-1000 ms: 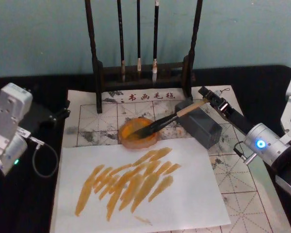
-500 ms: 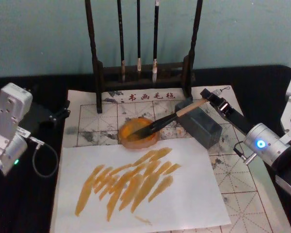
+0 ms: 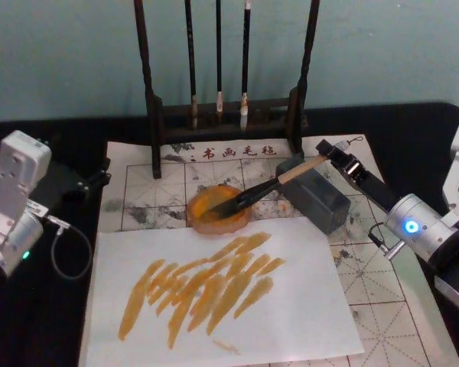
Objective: Pick up the brush from the inkstone, write on the paper, then place the brush back to its original position.
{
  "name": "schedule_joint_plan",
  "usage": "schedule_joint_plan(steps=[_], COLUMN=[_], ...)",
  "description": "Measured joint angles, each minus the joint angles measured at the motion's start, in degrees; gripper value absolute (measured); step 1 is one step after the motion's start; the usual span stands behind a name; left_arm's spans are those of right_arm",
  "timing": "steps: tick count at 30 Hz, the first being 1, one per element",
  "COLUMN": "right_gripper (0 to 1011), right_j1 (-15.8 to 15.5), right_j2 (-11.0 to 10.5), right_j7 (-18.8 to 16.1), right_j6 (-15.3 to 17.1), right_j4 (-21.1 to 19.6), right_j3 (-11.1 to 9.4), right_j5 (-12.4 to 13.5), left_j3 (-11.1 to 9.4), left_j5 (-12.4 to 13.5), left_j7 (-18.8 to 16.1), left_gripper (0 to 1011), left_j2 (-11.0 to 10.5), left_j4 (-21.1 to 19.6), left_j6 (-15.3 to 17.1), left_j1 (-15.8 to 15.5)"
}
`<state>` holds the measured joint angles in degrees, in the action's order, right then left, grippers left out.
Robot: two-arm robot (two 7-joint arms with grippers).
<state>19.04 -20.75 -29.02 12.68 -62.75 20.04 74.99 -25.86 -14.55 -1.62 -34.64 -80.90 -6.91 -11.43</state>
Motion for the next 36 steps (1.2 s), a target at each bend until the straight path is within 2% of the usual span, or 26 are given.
schedule_joint_plan(steps=[5, 12, 17, 25, 36], right_gripper=[183, 183, 183, 183, 183], right_j1=[0.00, -0.13, -0.13, -0.38, -0.91], right_j2=[-0.15, -0.35, -0.61, -1.65, -4.25], right_j7=[0.04, 0.85, 1.12, 0.89, -1.47], right_j6=[0.63, 3.63, 4.52, 4.70, 4.67], right_j4=[-0.10, -0.94, -1.40, -2.92, -5.35], right_j3=[0.06, -0.78, -1.05, -0.59, 1.34], right_j5=[0.88, 5.79, 8.09, 9.60, 9.79], left_j3=[0.00, 0.00, 0.00, 0.00, 0.00], left_j5=[0.00, 0.00, 0.00, 0.00, 0.00], left_j7=[0.00, 0.00, 0.00, 0.00, 0.00], left_gripper=[1001, 1001, 1001, 1001, 1001], left_j2=[0.00, 0.00, 0.00, 0.00, 0.00], left_j4=[0.00, 0.00, 0.00, 0.00, 0.00], left_j6=[0.00, 0.00, 0.00, 0.00, 0.00], left_j1=[0.00, 0.00, 0.00, 0.00, 0.00])
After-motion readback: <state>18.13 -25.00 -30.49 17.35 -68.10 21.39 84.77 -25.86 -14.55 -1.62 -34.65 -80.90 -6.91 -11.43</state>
